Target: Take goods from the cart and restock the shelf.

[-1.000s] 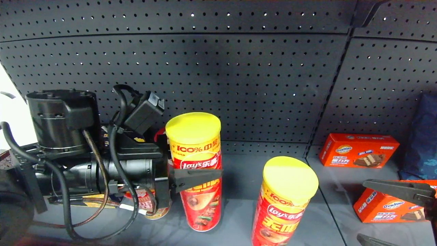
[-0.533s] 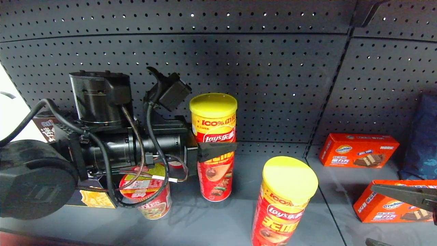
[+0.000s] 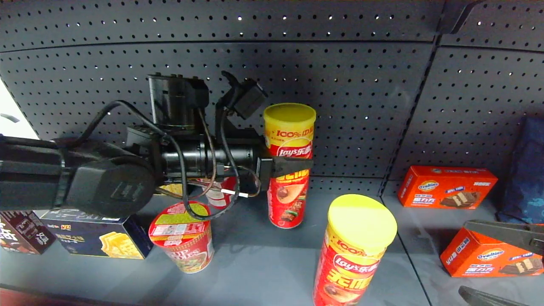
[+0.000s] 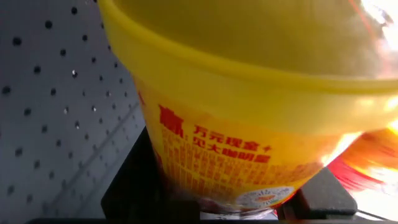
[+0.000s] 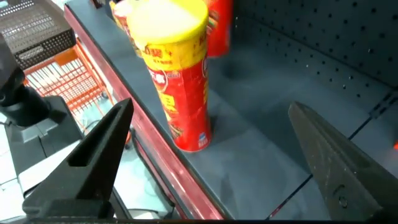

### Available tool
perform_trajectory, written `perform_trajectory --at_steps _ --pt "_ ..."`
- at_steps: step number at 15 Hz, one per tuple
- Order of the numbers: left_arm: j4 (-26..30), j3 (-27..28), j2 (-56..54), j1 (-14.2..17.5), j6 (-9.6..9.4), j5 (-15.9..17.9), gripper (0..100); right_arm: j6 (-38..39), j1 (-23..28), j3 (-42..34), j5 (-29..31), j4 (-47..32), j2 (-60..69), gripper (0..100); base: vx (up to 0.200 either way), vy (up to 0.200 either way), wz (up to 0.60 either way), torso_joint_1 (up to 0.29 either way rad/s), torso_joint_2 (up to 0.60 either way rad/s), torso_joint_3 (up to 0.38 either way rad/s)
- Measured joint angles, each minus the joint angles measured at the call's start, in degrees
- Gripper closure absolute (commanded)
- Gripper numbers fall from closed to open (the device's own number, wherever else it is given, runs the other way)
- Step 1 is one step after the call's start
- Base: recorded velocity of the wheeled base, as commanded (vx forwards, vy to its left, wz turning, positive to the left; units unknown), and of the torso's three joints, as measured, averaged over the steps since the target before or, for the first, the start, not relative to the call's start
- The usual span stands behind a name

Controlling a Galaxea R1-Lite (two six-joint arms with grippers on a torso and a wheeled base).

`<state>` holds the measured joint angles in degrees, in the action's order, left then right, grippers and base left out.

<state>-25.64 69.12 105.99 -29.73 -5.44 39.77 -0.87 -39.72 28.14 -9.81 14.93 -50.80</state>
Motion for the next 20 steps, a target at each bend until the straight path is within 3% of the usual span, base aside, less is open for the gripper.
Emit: perform_trajectory --at_steps 3,7,14,20 --pt "-0.5 2.0 3.6 0.1 -1.13 -0.3 100 0.0 0.1 0.1 0.0 0.0 -0.4 0 0.000 0.000 0.00 0.000 0.00 0.000" --pt "3.1 3.6 5.3 0.2 -1.21 -1.0 100 0.0 0.2 0.3 0.0 0.0 -0.7 0 0.000 0.000 0.00 0.000 0.00 0.000" --pt "3.0 6.4 7.2 0.2 -1.51 -1.1 100 0.0 0.3 0.4 -0.1 0.2 -1.5 0 0.000 0.000 0.00 0.000 0.00 0.000" --pt "2.8 14.5 13.6 0.8 -1.93 -1.0 100 0.0 0.5 0.3 -0.2 0.3 -1.9 0 0.000 0.000 0.00 0.000 0.00 0.000"
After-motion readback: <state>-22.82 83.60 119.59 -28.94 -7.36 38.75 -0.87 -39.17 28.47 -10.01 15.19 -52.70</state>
